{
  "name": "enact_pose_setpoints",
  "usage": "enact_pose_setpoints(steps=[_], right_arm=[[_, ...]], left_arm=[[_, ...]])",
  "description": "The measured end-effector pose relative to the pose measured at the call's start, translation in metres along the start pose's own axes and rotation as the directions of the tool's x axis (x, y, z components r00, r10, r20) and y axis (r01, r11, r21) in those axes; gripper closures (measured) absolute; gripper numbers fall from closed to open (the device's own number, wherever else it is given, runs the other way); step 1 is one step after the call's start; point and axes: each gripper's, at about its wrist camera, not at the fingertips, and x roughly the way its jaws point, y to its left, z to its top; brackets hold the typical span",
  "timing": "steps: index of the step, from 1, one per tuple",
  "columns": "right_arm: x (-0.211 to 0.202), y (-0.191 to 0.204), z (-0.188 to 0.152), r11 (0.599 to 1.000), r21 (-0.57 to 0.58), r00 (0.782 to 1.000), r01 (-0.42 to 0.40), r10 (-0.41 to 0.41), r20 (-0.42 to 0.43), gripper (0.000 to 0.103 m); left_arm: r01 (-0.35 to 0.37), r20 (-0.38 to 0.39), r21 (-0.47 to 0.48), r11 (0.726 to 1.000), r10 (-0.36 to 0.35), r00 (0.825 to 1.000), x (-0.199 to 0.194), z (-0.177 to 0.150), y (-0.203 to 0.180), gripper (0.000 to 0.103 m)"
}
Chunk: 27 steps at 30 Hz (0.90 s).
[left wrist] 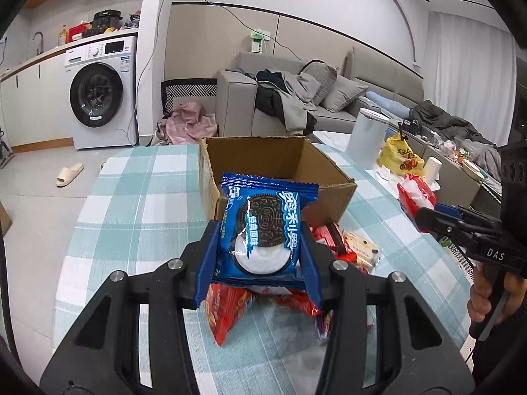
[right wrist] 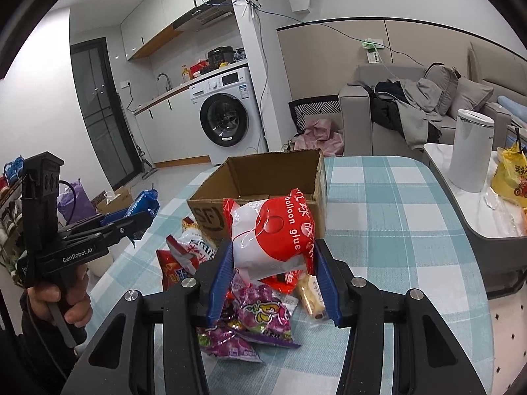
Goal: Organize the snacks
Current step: 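Carry the Oreo pack and glue bag into the cardboard box and release both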
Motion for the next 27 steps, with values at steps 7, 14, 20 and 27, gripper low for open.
enact_pose_setpoints(steps=[7,14,20,27], right_arm=[[0.013,-0.005,0.017,1.000,0.016,1.000,-0.003,0.003,0.013,0.054],[0.028,-0.004,0.030,1.000,0.006,1.000,-0.005,0.005,0.014,0.054],[0.037,0.002,0.041,1.000,-0.009,1.000,-0.010,0.011,0.017,0.054],[0.051,0.003,0.052,1.000,-0.012,1.000,-0.013,0.013,0.009,0.054]], left_arm=[[-0.026,0.007,0.006,1.000,0.026,1.000,0.018,0.016,-0.002,0.060],[-0.033,0.008,0.009,0.999,0.033,0.999,0.036,0.028,-0.001,0.060],[-0.035,0.010,0.005,0.999,0.035,0.999,0.051,0.040,0.002,0.060],[-0.045,0.006,0.013,0.999,0.045,0.999,0.068,0.052,0.006,0.060]])
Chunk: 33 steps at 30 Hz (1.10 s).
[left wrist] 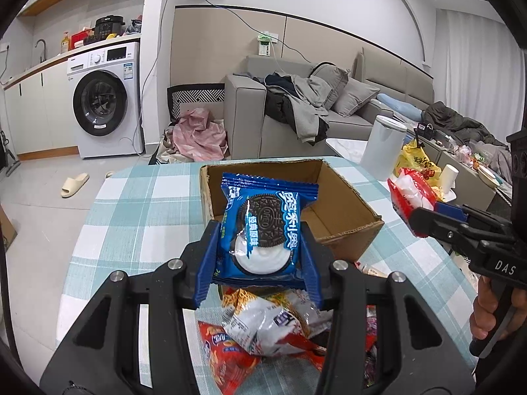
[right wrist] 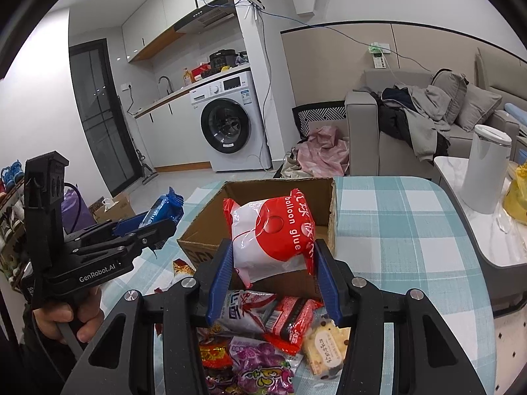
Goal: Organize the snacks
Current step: 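Carry the Oreo pack and glue bag into the cardboard box and release both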
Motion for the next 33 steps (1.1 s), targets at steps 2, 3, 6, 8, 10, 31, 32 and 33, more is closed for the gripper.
enact_pose_setpoints(steps=[2,3,6,8,10,31,32,33], right_arm=[[0.007,-0.002,0.003,1.000,0.013,1.000,-0.002,0.003,-0.008,0.054],[0.009,-0.002,0.004,1.000,0.013,1.000,-0.003,0.003,-0.009,0.054],[0.019,-0.003,0.006,1.000,0.021,1.000,-0.004,0.004,-0.008,0.054],[0.025,-0.004,0.004,1.000,0.031,1.000,0.002,-0.001,-0.016,0.054],[0.031,-0.004,0.004,0.999,0.041,1.000,-0.001,0.002,-0.022,0.054],[0.078,-0.016,0.011,0.989,0.107,0.989,0.101,-0.088,-0.120,0.054],[0.081,-0.017,0.011,0.989,0.102,0.988,0.104,-0.091,-0.123,0.054],[0.082,-0.017,0.010,0.989,0.101,0.987,0.107,-0.094,-0.127,0.054]], left_arm=[[-0.001,-0.003,0.000,1.000,0.001,1.000,0.006,0.003,0.002,0.060],[-0.002,-0.003,-0.001,1.000,0.002,1.000,0.008,0.003,0.003,0.060],[-0.006,-0.012,-0.005,1.000,0.006,1.000,0.019,0.007,0.005,0.060],[-0.013,-0.019,-0.002,1.000,0.013,1.000,0.027,0.009,0.005,0.060],[-0.006,-0.028,-0.005,1.000,0.006,1.000,0.034,0.009,0.005,0.060],[-0.021,-0.112,-0.005,1.000,0.021,0.993,0.100,0.009,0.001,0.060],[-0.025,-0.112,-0.003,1.000,0.025,0.993,0.101,0.010,0.001,0.060],[-0.029,-0.111,-0.003,1.000,0.029,0.993,0.102,0.010,0.002,0.060]])
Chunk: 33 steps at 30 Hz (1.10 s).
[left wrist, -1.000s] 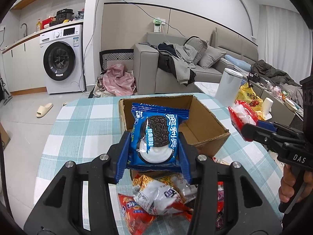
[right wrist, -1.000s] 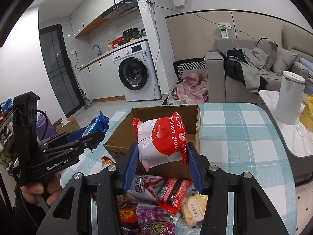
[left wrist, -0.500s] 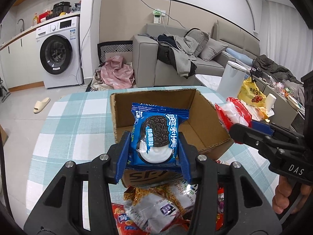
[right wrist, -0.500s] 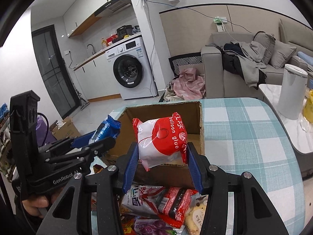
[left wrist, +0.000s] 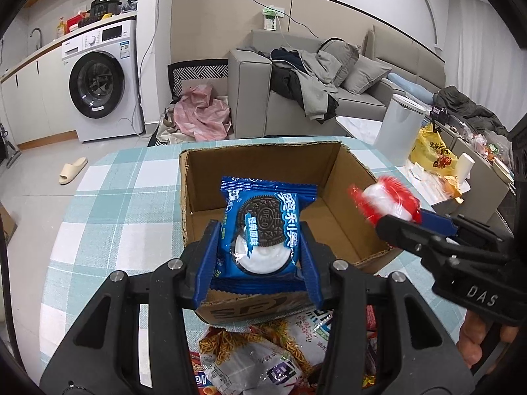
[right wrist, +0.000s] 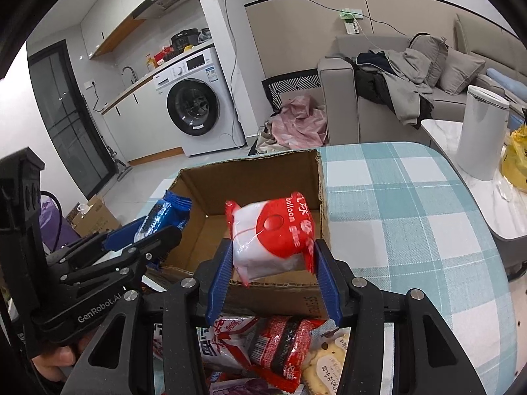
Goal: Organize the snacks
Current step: 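Carry the Oreo pack and glue bag into the cardboard box and release both, then withdraw both tools from the box back toward the snack pile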
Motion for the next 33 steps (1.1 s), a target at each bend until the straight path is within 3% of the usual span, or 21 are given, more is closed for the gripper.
enact_pose_setpoints(steps=[13,17,19,22,24,27,29,33], right_arm=[[0.008,0.006,-0.003,0.997,-0.069,1.000,0.024,-0.024,-0.008,0.050],[-0.004,0.006,-0.005,0.996,-0.082,1.000,0.016,-0.014,0.026,0.033],[-0.012,0.005,-0.007,0.997,-0.078,0.999,0.006,-0.003,0.044,0.026],[-0.026,0.004,-0.010,0.997,-0.074,0.999,-0.020,0.023,0.044,0.012],[-0.033,0.005,-0.012,0.997,-0.076,0.998,-0.026,0.030,0.048,0.001],[-0.042,0.013,-0.018,0.994,-0.107,0.999,-0.019,0.022,0.025,0.000],[-0.047,0.022,-0.025,0.990,-0.142,1.000,-0.010,0.011,0.005,0.000],[-0.057,0.033,-0.038,0.980,-0.199,1.000,0.002,-0.004,-0.008,0.000]], left_arm=[[-0.048,-0.044,0.025,0.999,0.049,0.998,0.018,-0.001,0.001,0.060],[-0.008,-0.050,-0.005,1.000,0.007,0.999,0.011,-0.001,0.006,0.059],[0.017,-0.044,-0.031,0.999,-0.018,0.999,0.003,-0.001,0.007,0.050],[0.040,-0.010,-0.051,0.998,-0.041,0.999,-0.014,-0.001,0.007,0.021],[0.048,0.016,-0.050,0.998,-0.047,0.999,-0.026,-0.001,0.006,0.019],[0.062,0.022,-0.045,0.997,-0.061,0.998,-0.041,-0.002,0.004,0.014],[0.066,0.030,-0.050,0.997,-0.065,0.997,-0.052,-0.005,0.005,0.000],[0.049,0.044,-0.069,0.996,-0.046,0.998,-0.070,-0.014,0.009,0.001]])
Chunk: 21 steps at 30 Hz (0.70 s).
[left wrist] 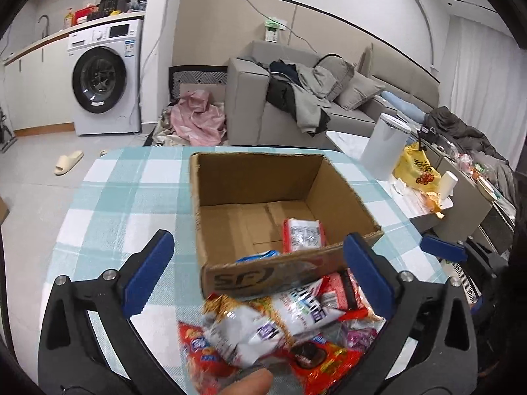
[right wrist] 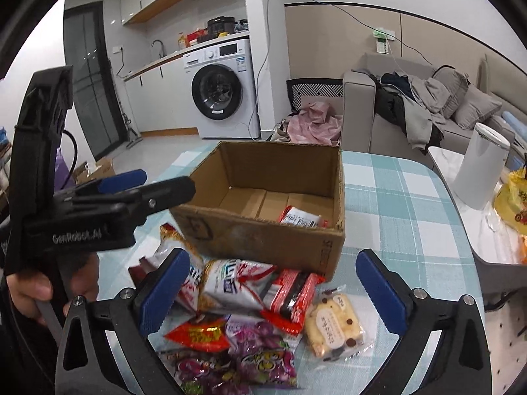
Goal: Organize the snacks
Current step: 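Withdraw both tools from the box back toward the snack pile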
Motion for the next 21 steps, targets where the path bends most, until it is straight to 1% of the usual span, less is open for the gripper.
enact_pose_setpoints(steps=[7,11,15,21], right_arm=[[-0.008,0.014,-0.016,0.999,-0.010,0.999,-0.048,0.048,-0.013,0.000],[-0.002,0.013,-0.024,0.999,-0.003,0.998,-0.045,0.045,-0.040,0.000],[0.008,0.011,-0.028,0.999,0.009,0.996,-0.050,0.050,-0.075,0.000],[0.012,0.009,-0.030,0.999,0.012,0.995,-0.052,0.053,-0.090,0.000]], left_arm=[[-0.054,-0.027,-0.005,0.999,0.054,0.998,-0.017,-0.018,0.012,0.001],[-0.082,-0.031,0.013,0.997,0.082,0.996,-0.023,-0.027,0.015,0.001],[-0.091,-0.054,0.009,0.996,0.091,0.994,-0.025,-0.035,0.016,0.001],[-0.099,-0.097,0.026,0.995,0.101,0.990,-0.021,-0.051,0.013,0.001]])
